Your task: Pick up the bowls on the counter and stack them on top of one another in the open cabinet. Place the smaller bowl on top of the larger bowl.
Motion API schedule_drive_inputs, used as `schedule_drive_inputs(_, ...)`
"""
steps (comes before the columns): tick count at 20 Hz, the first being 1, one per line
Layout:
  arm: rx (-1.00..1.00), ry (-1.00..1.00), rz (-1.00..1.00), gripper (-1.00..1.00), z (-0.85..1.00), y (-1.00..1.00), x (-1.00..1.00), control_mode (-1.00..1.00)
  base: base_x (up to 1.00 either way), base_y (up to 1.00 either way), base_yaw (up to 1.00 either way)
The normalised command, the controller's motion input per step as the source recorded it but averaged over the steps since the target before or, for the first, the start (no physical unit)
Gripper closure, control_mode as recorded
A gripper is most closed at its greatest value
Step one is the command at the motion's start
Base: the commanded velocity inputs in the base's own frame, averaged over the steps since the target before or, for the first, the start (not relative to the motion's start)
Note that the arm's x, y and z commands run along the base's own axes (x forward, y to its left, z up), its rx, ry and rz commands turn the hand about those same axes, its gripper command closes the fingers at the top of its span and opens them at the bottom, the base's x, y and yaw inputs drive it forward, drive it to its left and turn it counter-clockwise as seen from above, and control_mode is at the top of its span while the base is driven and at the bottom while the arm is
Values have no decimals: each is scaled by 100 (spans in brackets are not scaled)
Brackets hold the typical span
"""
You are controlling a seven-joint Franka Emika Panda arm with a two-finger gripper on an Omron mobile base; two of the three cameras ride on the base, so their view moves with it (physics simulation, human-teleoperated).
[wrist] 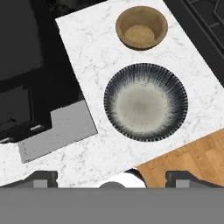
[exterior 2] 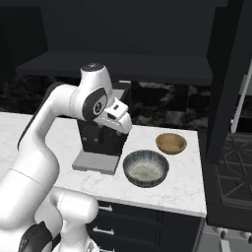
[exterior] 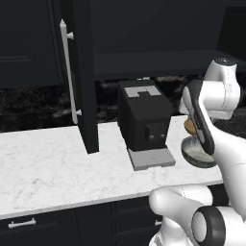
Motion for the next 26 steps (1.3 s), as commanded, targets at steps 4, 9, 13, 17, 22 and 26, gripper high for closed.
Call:
schedule_drive_inputs(4,7,0,-32,-100,0,-100,-26,-100,0,0,0)
schedule_drive_inputs(9,8,0,-25,-100,0,-100,-1,-100,0,0,0)
schedule_drive_inputs(13,1,0,-9,-100,-8,-100,26,-100,0,0,0)
schedule_drive_inputs(17,-1,-1,5,-100,-45,-78,56,-100,0,0,0)
schedule_drive_inputs(22,-1,-4,5,-100,-62,-50,61,-100,0,0,0)
schedule_drive_inputs(26,0,0,0,-100,-39,-3,76,-100,0,0,0)
